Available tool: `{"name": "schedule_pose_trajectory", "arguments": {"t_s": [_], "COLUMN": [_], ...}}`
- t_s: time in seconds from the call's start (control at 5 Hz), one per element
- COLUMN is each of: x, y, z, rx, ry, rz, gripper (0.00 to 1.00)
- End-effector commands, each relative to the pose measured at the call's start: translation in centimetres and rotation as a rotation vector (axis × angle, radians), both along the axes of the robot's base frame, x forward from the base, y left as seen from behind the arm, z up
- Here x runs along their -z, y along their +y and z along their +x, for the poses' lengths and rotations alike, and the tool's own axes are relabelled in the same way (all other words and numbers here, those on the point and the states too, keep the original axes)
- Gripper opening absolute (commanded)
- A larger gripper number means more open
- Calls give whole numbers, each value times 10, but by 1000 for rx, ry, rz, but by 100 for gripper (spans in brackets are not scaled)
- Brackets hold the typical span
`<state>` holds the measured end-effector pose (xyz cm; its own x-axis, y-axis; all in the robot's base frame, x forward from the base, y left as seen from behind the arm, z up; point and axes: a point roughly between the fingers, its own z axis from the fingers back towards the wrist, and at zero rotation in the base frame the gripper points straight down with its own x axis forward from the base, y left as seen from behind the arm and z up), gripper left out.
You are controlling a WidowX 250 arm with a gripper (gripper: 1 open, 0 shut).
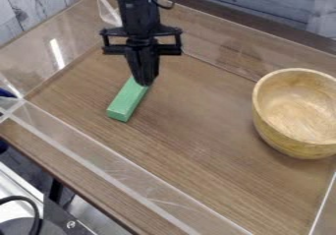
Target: Put the green block in the brown bowl
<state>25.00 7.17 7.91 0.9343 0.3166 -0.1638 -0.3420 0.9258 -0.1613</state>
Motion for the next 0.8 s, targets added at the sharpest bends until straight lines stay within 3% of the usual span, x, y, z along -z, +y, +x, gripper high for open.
{"name": "schedule_pose_trajectory", "arguments": {"t_s": [0.0, 0.2, 0.6], "x": [-9, -12, -20], "y": [5, 6, 10], "z": [14, 18, 9], "rx": [-23, -25, -44], "ry": [-50, -75, -25], "rz": [-5, -8, 13], "gripper": [0, 0, 0]}}
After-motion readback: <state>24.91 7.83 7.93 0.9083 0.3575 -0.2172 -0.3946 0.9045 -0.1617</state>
